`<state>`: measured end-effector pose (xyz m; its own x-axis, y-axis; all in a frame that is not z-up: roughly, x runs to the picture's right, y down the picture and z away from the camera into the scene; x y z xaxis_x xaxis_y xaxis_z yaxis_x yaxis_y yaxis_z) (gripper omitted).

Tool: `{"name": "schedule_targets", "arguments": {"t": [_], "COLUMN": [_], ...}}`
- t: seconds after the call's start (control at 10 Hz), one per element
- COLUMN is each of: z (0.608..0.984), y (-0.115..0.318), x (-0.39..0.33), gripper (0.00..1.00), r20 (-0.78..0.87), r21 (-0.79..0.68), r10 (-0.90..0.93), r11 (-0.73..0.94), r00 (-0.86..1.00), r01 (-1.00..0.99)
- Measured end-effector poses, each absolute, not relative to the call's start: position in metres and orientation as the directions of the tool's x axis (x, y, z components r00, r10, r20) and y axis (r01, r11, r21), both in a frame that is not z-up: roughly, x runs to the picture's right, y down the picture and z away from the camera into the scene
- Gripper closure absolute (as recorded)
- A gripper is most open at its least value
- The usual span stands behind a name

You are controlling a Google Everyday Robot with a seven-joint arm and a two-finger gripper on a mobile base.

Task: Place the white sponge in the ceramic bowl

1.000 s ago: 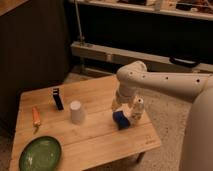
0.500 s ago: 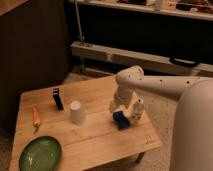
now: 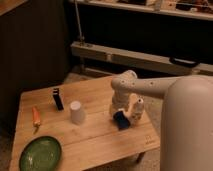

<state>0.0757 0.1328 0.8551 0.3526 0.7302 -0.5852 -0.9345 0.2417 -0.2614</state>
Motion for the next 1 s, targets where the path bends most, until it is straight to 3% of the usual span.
{"name": "schedule_targets", "arguments": {"t": [1.0], "z": [0.876], "y": [0.145], "x": [0.082], "gripper": [0.35], "r20": [-0.616], "r21": [-0.244], "r10": [0.701], "r11": [0.266], "r00": [0.361], "r01": [-0.933]}}
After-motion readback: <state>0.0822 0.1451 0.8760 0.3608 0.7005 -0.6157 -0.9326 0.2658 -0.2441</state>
